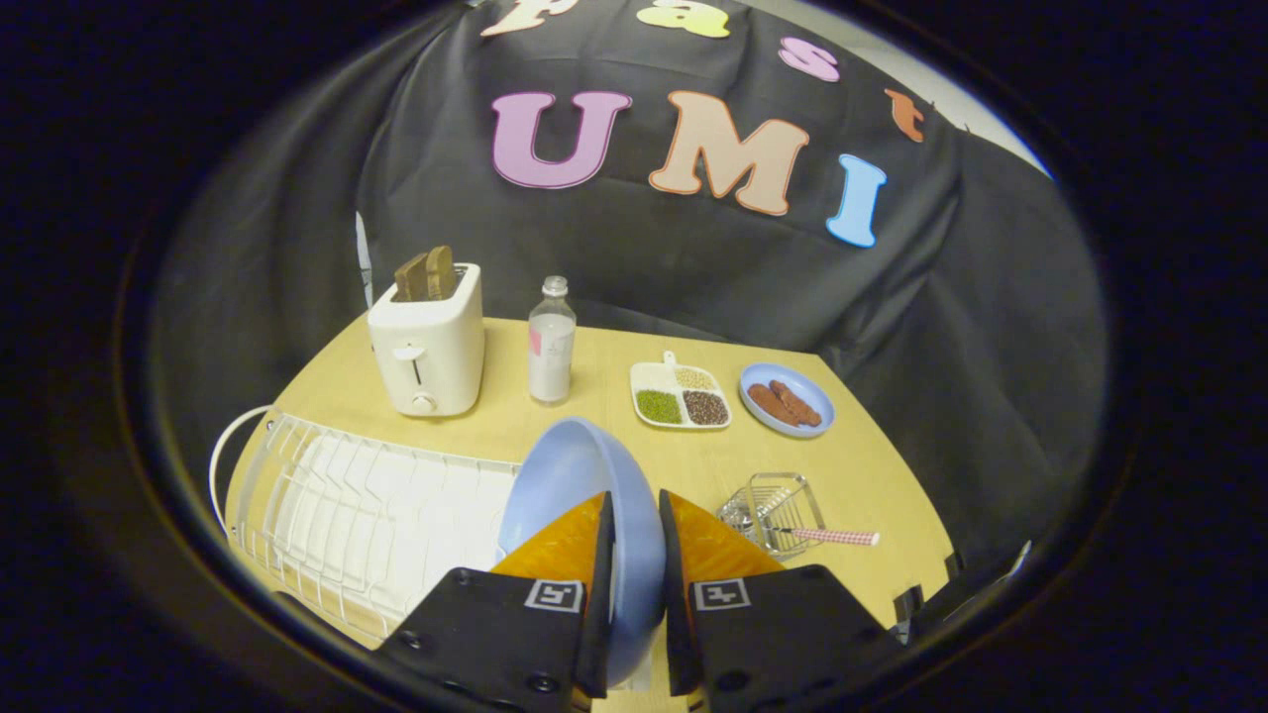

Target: Take the plate from the dish rack, then take the spoon from the basket and place it into the plate.

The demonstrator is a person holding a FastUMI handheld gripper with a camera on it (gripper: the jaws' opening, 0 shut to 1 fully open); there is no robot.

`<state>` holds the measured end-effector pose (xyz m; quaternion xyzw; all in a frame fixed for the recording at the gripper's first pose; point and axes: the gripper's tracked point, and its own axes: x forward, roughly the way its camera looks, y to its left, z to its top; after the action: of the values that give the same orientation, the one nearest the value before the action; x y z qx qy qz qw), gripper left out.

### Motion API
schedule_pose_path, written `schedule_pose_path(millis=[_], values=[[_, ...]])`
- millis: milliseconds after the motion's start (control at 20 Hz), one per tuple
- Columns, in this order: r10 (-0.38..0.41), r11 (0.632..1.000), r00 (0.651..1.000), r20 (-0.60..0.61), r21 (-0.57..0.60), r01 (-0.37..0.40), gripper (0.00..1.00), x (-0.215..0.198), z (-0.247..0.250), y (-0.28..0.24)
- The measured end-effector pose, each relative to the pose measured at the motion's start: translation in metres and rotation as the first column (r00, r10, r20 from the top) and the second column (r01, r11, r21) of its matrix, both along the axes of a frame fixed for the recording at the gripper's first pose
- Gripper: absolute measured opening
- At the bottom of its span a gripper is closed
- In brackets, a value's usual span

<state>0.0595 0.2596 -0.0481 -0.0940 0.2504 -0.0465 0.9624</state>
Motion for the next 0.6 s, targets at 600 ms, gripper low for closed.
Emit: schedule_pose_path(millis=[600], values=[[0.015,0.984,0.997,0.074,0.176,-0.028,0.26,-0.016,0.06,-0.037]])
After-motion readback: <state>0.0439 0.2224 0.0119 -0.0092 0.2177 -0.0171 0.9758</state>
